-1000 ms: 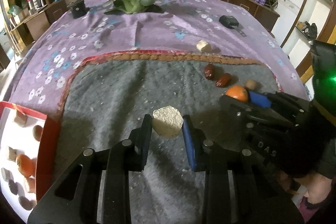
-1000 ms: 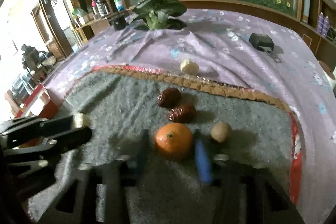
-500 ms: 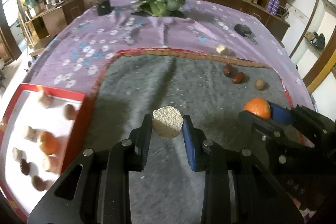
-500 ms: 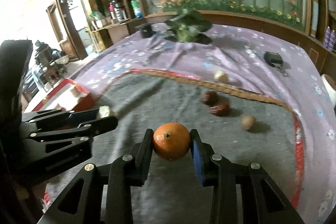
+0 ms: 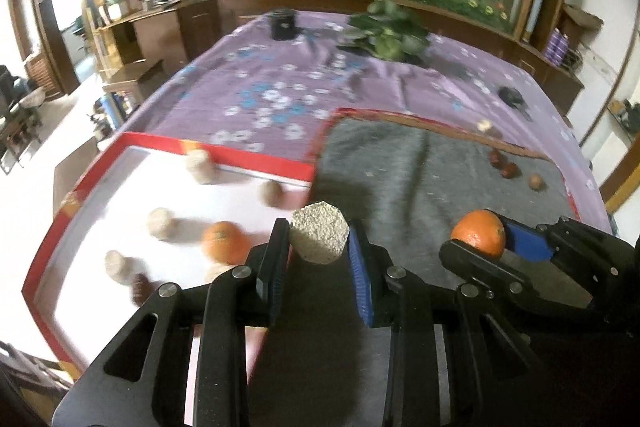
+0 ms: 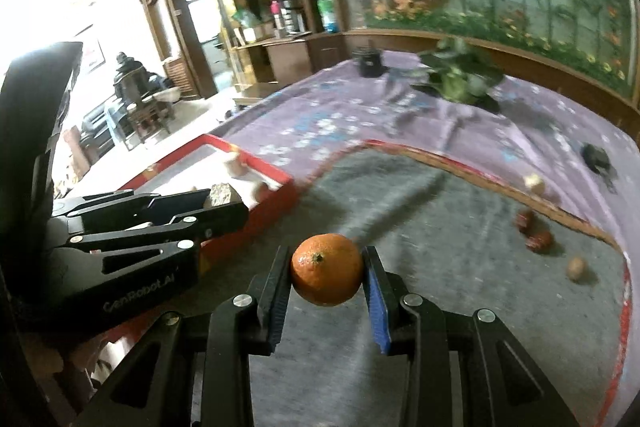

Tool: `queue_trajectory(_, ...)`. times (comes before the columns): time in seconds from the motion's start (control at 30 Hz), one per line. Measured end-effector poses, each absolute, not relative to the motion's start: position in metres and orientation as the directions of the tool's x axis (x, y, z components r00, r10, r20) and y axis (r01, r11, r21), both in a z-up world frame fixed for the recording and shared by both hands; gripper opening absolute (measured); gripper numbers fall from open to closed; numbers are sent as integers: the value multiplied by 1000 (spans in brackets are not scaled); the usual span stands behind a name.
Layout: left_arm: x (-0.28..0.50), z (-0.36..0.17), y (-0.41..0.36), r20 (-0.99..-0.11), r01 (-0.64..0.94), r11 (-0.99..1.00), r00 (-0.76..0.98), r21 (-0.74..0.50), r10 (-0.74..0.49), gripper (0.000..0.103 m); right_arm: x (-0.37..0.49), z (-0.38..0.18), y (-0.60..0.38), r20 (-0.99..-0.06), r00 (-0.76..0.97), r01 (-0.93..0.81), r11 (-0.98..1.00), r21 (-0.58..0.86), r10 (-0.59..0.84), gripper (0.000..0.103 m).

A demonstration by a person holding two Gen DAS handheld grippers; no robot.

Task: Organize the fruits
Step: 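Carry the block and orange into the tray and open both grippers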

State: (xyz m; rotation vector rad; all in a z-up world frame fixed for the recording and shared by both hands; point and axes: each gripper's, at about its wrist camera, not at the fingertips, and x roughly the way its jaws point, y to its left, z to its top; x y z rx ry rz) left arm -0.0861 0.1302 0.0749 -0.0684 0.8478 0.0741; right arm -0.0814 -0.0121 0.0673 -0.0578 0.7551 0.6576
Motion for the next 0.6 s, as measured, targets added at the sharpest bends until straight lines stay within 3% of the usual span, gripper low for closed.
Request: queue_trajectory(0.6, -100, 76, 276, -759, -365, 929, 621, -57, 197, 28, -81, 66, 113, -676, 388, -745, 645, 170, 627, 33)
